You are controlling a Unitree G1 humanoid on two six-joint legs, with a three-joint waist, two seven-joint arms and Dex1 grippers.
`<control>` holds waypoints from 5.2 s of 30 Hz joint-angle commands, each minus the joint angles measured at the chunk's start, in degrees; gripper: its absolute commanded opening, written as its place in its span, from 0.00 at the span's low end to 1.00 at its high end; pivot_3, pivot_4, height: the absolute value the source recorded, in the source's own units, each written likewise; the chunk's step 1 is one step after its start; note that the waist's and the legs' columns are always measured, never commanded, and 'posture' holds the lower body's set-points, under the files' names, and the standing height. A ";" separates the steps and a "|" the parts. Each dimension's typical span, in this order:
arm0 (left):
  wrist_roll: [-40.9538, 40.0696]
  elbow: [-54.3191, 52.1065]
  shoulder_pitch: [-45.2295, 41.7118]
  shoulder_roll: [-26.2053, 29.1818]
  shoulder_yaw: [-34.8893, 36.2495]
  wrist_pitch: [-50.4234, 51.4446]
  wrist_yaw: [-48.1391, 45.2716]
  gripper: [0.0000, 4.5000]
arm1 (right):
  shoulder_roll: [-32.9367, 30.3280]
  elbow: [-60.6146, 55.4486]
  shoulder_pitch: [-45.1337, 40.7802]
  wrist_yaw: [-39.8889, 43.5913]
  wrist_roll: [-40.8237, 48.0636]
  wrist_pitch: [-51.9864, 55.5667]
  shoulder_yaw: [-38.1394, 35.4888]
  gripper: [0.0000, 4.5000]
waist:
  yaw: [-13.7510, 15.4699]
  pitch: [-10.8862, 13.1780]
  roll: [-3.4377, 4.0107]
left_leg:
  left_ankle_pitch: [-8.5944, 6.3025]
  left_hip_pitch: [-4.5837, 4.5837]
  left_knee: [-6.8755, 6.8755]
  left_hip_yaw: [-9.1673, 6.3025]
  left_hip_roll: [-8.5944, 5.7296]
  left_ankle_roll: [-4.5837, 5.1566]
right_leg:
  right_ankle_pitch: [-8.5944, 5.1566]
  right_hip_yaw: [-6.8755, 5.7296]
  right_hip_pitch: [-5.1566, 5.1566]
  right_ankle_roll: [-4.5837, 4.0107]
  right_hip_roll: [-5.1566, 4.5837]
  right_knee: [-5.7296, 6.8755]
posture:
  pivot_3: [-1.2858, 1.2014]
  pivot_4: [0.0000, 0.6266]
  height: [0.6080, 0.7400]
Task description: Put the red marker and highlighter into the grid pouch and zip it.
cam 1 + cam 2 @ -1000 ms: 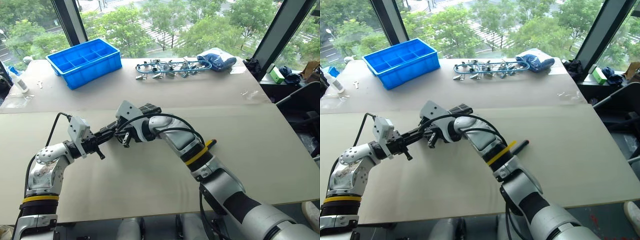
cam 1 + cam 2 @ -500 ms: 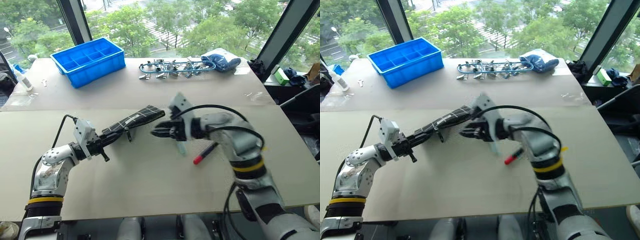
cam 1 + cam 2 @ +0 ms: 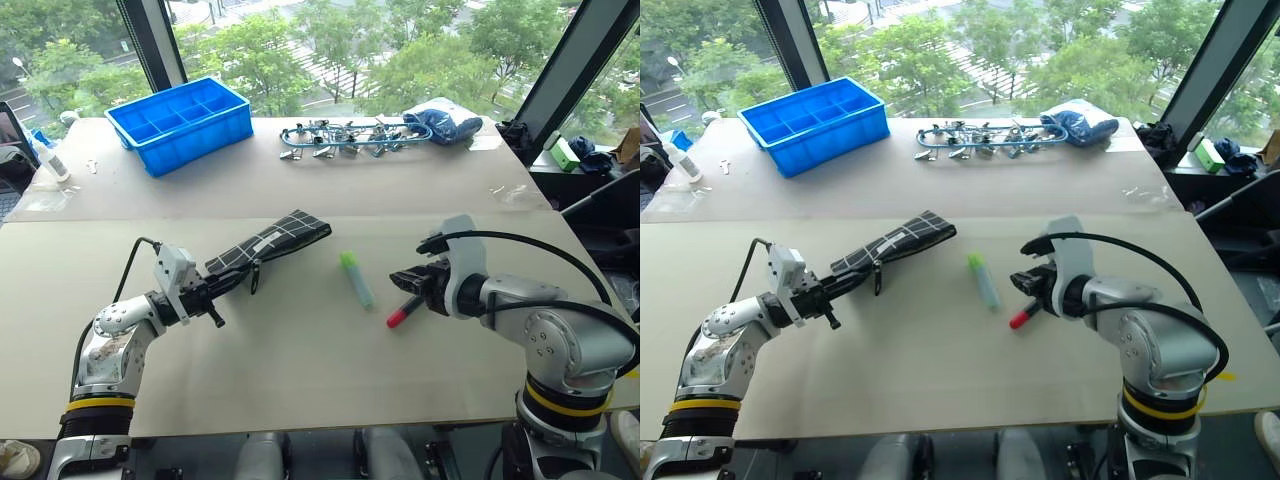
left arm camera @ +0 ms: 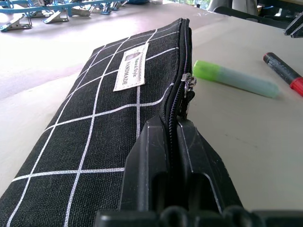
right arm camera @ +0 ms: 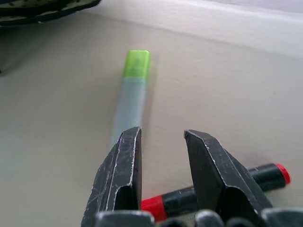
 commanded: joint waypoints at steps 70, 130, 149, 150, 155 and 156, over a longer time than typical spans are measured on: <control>1.54 6.33 -7.03 -4.23 -2.63 -2.40 -1.60 0.00 | -13.09 24.22 -1.53 -96.38 89.05 -40.68 23.30 0.99 | -0.37 -0.03 -0.09 | -0.09 -0.19 0.02 -0.35 0.09 0.20 | 0.14 0.26 0.12 0.32 -0.02 -0.53 | 0.52 0.24 1.00; 0.20 2.30 -7.42 -3.21 -2.17 0.99 -4.23 0.00 | -17.07 39.08 -15.88 10.95 -52.10 -98.11 40.66 0.10 | -0.01 -0.17 -0.12 | 0.00 0.05 0.28 0.04 -0.07 0.21 | 0.19 0.09 0.60 0.44 0.00 -0.75 | 0.52 0.24 1.00; 0.36 3.37 -9.35 -2.95 -2.30 1.60 -5.22 0.00 | -14.14 42.57 -16.66 10.79 -57.53 -101.16 37.90 0.10 | -0.08 -0.17 -0.12 | 0.01 0.06 0.28 0.06 -0.07 0.20 | 0.19 0.09 0.61 0.44 0.01 -0.74 | 0.52 0.24 1.00; 0.37 3.34 -9.36 -2.94 -2.33 1.65 -5.27 0.00 | -13.39 42.84 -16.87 10.65 -58.03 -101.38 38.20 0.10 | -0.09 -0.17 -0.12 | 0.01 0.07 0.28 0.06 -0.07 0.19 | 0.19 0.09 0.61 0.44 0.01 -0.73 | 0.52 0.24 1.00; 0.52 3.38 -9.62 -2.98 -2.41 1.77 -5.41 0.00 | -9.51 44.95 -16.97 10.11 -61.49 -104.36 41.48 0.10 | -0.21 -0.17 -0.12 | 0.04 0.07 0.27 0.05 -0.05 0.14 | 0.18 0.09 0.59 0.42 0.04 -0.68 | 0.52 0.24 1.00; 0.53 3.36 -9.66 -3.01 -2.42 1.79 -5.40 0.00 | -8.79 45.83 -17.17 9.60 -62.50 -105.25 42.29 0.10 | -0.21 -0.17 -0.12 | 0.04 0.06 0.27 0.05 -0.06 0.14 | 0.18 0.09 0.59 0.42 0.03 -0.68 | 0.52 0.24 1.00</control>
